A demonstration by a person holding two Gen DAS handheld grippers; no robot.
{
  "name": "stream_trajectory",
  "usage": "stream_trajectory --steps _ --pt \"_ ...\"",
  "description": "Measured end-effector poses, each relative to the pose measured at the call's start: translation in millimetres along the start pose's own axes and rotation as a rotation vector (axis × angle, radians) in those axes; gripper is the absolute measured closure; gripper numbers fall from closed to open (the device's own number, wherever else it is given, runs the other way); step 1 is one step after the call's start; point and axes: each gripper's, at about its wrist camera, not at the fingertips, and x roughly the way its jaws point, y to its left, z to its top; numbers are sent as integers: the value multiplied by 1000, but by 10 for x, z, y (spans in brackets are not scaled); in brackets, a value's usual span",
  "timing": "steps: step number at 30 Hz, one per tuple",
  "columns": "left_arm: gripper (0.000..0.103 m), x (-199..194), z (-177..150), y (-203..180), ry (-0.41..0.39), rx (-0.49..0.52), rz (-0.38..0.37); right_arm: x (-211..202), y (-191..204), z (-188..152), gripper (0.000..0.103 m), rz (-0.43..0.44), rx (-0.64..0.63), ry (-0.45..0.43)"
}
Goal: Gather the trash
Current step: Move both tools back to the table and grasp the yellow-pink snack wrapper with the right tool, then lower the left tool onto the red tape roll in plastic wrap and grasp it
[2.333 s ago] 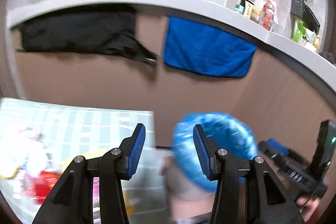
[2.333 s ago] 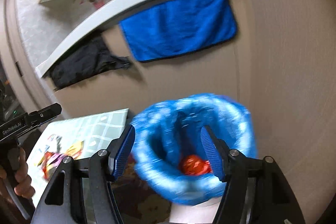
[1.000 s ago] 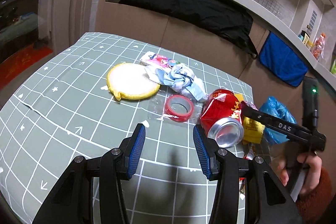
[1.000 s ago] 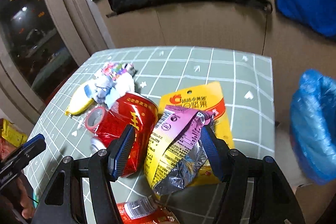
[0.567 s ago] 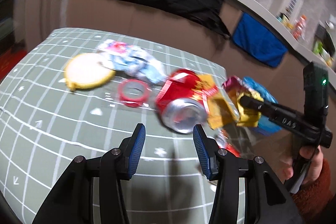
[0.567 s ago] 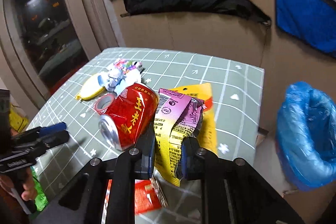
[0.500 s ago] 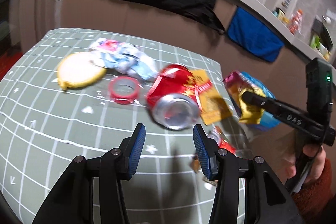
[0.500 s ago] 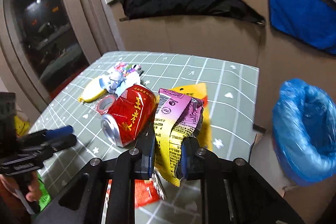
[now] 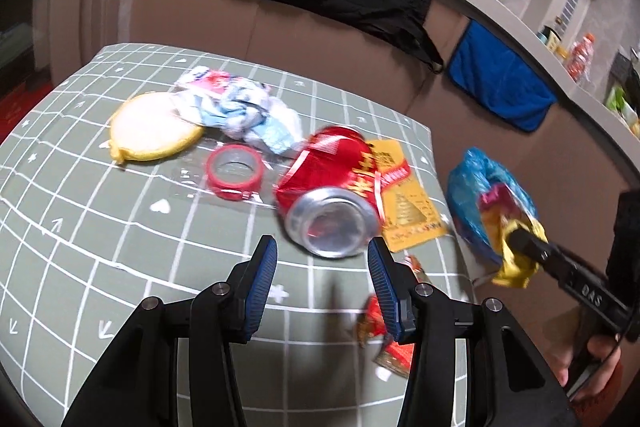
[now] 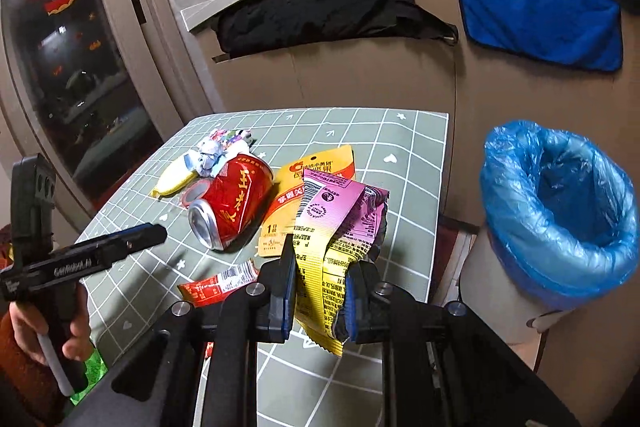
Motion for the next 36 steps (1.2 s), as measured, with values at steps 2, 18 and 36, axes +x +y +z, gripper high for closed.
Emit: stream_trajectory --steps 2,18,36 --pt "55 -6 32 65 -14 -10 24 12 1 -19 86 6 9 6" --pt "55 752 570 314 24 49 239 183 -2 -70 85 -6 17 48" --pt "53 904 568 484 47 9 212 421 234 -41 84 -11 -40 97"
